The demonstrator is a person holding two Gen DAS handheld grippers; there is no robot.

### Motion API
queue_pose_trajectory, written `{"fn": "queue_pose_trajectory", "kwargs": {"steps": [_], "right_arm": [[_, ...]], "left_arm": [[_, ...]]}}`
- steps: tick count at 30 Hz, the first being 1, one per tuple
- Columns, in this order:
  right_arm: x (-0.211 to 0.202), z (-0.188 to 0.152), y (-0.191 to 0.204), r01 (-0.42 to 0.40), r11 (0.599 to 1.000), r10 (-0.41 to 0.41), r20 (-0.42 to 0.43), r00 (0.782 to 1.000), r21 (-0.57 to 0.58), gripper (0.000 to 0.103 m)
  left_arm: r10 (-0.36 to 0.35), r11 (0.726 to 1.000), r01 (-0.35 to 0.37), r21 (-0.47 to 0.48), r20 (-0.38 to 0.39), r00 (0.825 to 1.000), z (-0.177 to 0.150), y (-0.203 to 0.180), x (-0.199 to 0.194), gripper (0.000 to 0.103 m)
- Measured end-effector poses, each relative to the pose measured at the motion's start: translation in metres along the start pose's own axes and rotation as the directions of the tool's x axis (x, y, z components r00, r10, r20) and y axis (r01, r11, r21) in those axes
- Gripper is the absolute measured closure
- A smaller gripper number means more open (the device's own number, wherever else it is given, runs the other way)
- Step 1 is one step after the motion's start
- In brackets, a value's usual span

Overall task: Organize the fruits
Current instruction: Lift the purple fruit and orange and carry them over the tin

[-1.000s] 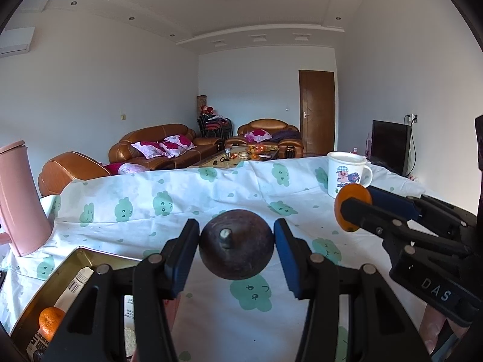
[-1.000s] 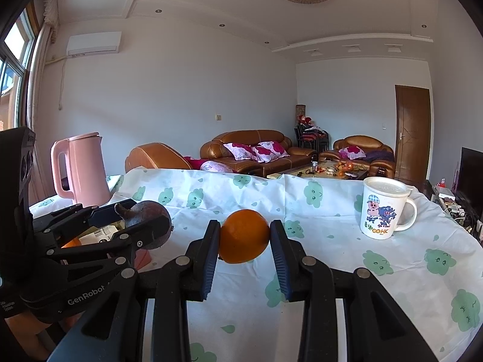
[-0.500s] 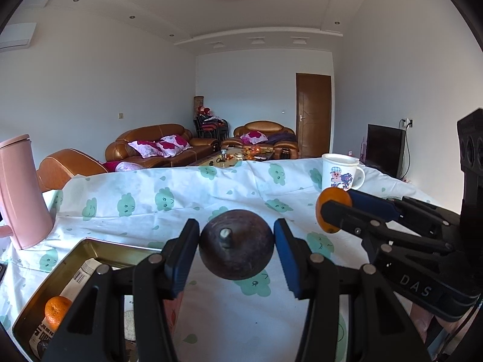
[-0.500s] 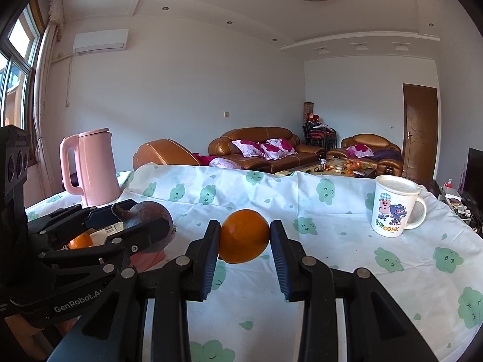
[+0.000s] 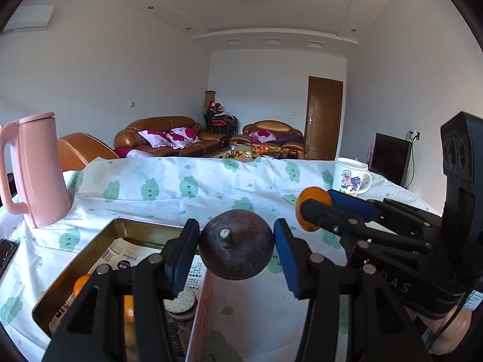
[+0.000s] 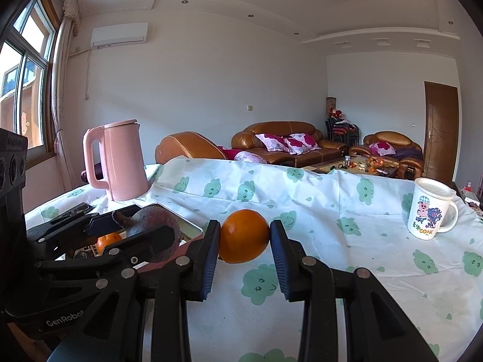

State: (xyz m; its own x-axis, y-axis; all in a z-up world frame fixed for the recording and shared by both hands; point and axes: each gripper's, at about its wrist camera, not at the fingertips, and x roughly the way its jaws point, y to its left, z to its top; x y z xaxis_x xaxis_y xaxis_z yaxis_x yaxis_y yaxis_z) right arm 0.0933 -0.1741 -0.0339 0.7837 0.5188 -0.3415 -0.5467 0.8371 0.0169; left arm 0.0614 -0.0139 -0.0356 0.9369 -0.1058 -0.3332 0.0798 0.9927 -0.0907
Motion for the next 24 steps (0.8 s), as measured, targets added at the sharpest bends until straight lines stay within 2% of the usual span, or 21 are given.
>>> {"fn": "queue_pose_trajectory", "kwargs": {"steps": [6,11,16,24], "right_arm": [[0.015,0.007,0.018,-0.040,0.999,0.040,-0.017,0.999,-0.007,0.067],[0.034,0.013,0.033,-0.087,0.996,0.087,-0.051,0.995,-0.004,0.067],[0.048,0.020,0.052,-0.116,0.992,0.112,-0.078,0.991,-0.046,0.067],[0.076,0.027,0.072,-0.145,0.987,0.134,-0.149,0.980,-0.065,0.067]], "left_arm": [[0.036,0.999,-0.036,-0.030,-0.008,0.999,0.004,0.024,-0.012,0.050],[0.091,0.994,-0.093,-0.060,-0.034,0.995,0.008,0.052,-0.014,0.050],[0.130,0.989,-0.134,-0.069,-0.062,0.990,0.011,0.075,-0.010,0.050],[0.135,0.988,-0.144,-0.063,-0.131,0.982,0.010,0.093,0.007,0.050]]}}
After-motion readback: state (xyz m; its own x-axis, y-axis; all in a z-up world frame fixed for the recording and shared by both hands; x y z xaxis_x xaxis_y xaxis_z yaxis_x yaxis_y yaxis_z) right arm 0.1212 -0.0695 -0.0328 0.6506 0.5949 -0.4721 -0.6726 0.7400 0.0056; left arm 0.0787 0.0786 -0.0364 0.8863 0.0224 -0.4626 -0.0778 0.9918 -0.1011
